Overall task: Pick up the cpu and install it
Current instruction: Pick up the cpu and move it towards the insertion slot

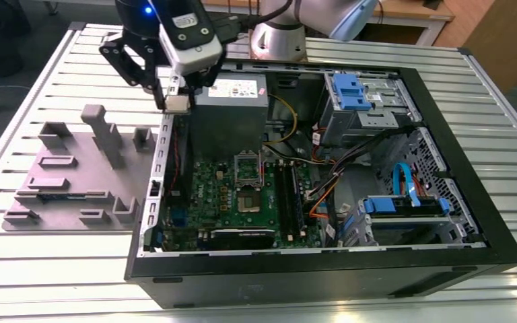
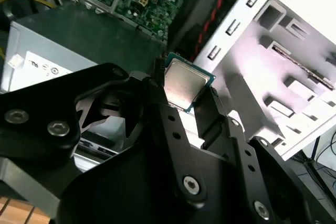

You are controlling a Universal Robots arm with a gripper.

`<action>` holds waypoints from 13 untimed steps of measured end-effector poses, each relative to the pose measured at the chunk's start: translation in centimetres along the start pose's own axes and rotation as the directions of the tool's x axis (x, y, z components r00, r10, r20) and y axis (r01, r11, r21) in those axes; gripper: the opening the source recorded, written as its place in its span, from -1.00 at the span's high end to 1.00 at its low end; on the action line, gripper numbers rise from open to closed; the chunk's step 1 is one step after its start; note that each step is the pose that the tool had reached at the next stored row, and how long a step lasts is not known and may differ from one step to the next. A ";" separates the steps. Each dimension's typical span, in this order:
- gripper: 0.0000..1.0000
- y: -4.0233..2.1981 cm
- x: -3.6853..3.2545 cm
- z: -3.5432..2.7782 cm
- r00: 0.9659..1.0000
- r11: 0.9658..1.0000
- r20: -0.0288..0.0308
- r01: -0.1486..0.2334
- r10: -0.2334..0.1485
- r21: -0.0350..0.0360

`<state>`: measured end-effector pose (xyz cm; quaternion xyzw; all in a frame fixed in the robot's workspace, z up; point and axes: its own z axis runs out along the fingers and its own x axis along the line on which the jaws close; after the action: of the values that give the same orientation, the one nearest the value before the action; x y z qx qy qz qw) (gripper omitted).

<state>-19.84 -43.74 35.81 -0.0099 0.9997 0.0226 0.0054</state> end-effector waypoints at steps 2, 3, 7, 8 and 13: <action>0.06 -0.03 -0.58 0.01 1.000 1.000 -0.001 0.000 0.000 0.000; 0.06 -0.04 -0.84 0.01 1.000 1.000 -0.001 0.000 0.000 0.000; 0.06 -0.09 -1.76 0.01 1.000 1.000 -0.002 0.000 0.000 0.000; 0.06 -0.10 -1.97 0.01 1.000 1.000 -0.002 0.000 0.000 0.000; 0.06 -0.11 -2.27 0.02 1.000 1.000 -0.002 0.000 0.000 0.000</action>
<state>-17.57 -43.80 35.81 -0.0098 0.9997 0.0226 0.0044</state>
